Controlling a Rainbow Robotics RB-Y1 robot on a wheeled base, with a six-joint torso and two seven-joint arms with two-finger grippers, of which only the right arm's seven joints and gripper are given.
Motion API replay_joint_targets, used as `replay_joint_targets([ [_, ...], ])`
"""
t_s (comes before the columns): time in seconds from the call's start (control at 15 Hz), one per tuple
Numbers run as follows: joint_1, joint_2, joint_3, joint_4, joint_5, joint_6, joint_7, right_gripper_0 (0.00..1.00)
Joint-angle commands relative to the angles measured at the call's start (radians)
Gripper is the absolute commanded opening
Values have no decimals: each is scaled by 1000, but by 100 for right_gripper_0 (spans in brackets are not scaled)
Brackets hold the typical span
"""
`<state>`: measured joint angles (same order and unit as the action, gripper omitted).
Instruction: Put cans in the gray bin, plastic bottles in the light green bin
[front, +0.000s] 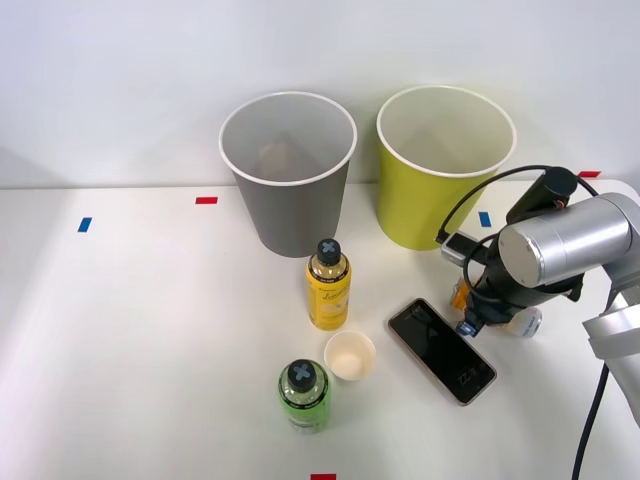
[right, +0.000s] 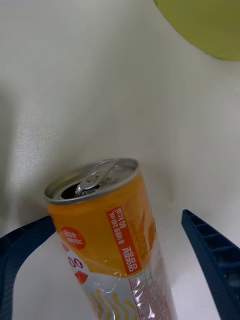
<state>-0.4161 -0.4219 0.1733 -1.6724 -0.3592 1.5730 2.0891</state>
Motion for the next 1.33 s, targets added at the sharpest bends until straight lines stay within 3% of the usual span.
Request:
replay_joint_targets([
  [0.07, 0, 2, 0, 0, 6, -4, 3, 0],
  [0.4, 0, 2, 0, 0, 11, -14, 8, 0],
  [0.6, 0, -6, -14, -24, -53, -17, 12, 0],
  [0.8, 0, -66, -40, -145, -202, 65, 29, 0],
  [1.0, 0, -75, -127, -286, -339, 187, 42, 0],
  [1.33, 5, -67, -294, -385, -646, 111, 78, 0],
])
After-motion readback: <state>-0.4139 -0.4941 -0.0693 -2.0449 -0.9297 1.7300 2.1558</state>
